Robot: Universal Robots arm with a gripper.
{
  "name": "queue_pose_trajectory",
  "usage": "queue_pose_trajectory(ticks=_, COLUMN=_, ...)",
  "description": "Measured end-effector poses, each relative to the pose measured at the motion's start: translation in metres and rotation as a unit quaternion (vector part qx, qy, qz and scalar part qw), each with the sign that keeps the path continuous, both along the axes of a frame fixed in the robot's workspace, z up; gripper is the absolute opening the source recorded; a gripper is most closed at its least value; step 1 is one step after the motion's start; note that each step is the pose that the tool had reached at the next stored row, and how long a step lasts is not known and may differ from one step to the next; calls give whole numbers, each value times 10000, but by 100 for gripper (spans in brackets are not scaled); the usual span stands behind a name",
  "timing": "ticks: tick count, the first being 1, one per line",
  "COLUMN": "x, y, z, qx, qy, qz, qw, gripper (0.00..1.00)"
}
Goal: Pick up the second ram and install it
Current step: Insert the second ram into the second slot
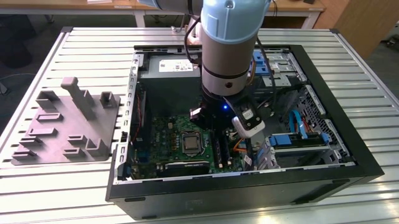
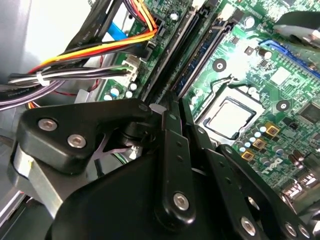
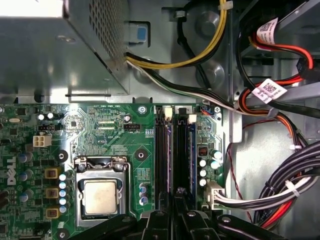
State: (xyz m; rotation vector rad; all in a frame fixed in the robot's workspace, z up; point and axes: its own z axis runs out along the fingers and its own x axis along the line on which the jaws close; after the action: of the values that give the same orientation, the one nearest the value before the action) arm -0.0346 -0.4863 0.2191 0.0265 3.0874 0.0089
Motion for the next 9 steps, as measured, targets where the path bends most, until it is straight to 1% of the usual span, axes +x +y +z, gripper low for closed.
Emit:
queue_pose_trajectory(ticks=8, x=0, y=0, z=-1, qx=-1, qy=1, qz=0, qw=10000, gripper=18)
queue_pose_trajectory(ticks=9, x=0, y=-1, z=-1, qx=-2, qy=1, qz=0, qw=10000, gripper=16)
